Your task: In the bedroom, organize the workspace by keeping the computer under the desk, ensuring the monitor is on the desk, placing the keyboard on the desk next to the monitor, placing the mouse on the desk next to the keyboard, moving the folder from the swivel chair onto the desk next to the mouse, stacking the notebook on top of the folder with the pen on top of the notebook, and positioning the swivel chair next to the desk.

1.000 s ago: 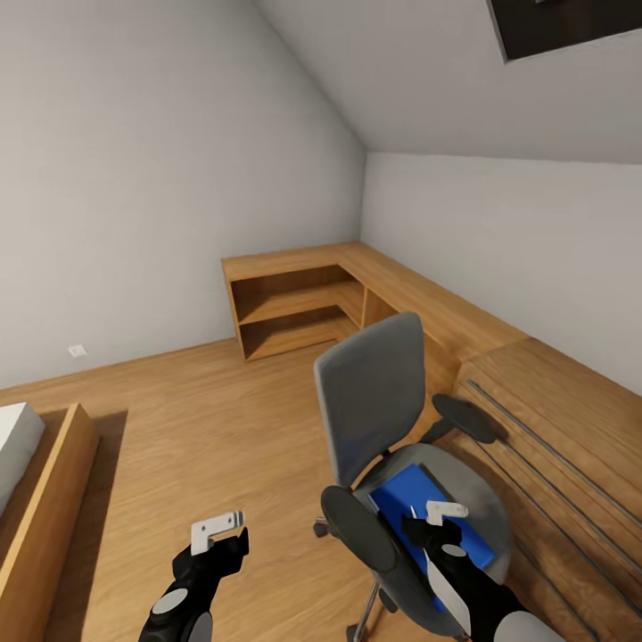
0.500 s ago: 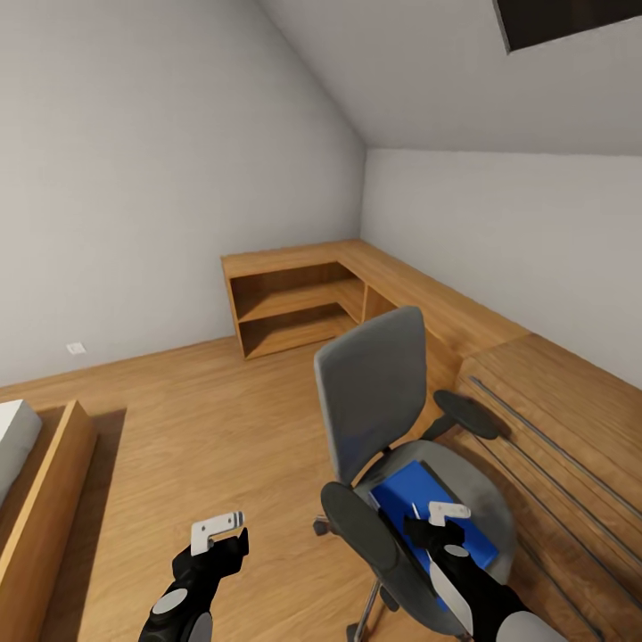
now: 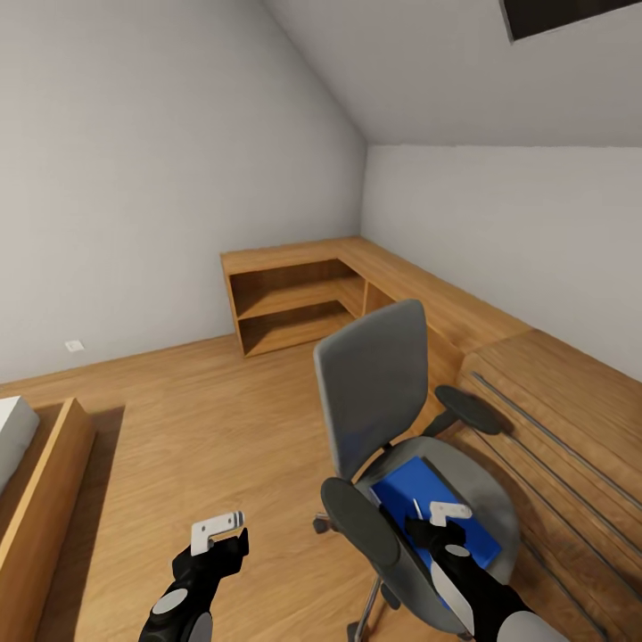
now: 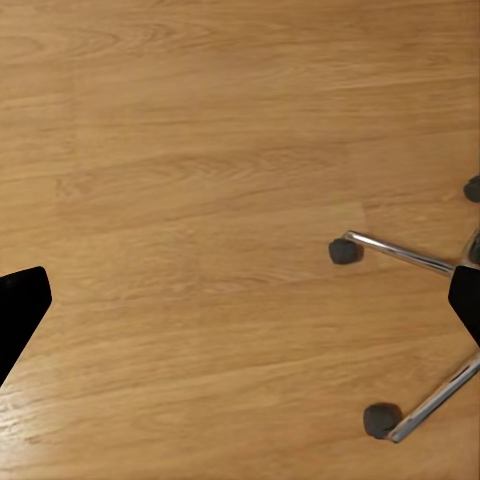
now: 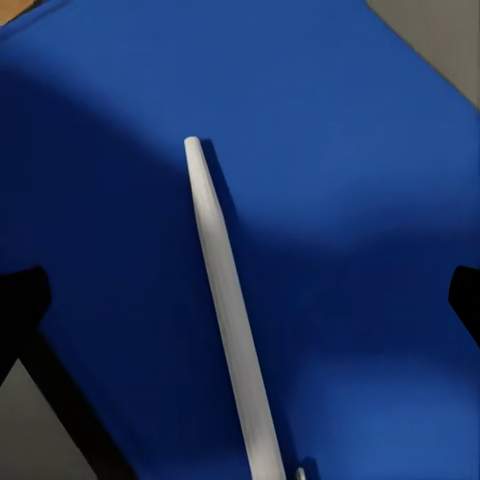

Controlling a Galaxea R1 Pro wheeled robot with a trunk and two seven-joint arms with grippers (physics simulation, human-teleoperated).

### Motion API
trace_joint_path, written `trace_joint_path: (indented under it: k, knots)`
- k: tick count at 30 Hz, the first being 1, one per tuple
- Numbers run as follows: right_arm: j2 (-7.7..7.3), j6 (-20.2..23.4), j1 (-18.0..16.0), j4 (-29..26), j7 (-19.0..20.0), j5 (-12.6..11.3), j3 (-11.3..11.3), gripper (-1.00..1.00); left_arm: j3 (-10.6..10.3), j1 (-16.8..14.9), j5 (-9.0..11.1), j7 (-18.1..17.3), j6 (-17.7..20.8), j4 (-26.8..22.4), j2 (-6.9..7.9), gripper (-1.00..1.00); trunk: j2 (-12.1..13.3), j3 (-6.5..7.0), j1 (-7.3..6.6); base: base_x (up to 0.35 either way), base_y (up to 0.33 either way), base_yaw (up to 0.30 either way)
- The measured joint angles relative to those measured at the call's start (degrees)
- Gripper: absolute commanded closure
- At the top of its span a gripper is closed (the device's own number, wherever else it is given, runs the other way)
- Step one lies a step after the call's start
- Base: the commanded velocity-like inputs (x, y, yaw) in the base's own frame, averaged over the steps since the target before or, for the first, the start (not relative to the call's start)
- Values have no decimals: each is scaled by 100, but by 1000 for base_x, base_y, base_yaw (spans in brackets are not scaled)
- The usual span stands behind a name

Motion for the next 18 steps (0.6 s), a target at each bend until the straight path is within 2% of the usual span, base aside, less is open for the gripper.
trace_joint_path:
  k: [11,18]
  knots:
    - [-2,-2,0,0,0,0,0,-100,-1,1,0,0,0,0,0,-100,-441,-198,242,0,0,0]
    - [-1,-7,1,0,0,1,0,-100,-4,0,0,0,0,0,0,-100,-443,-198,242,0,0,0]
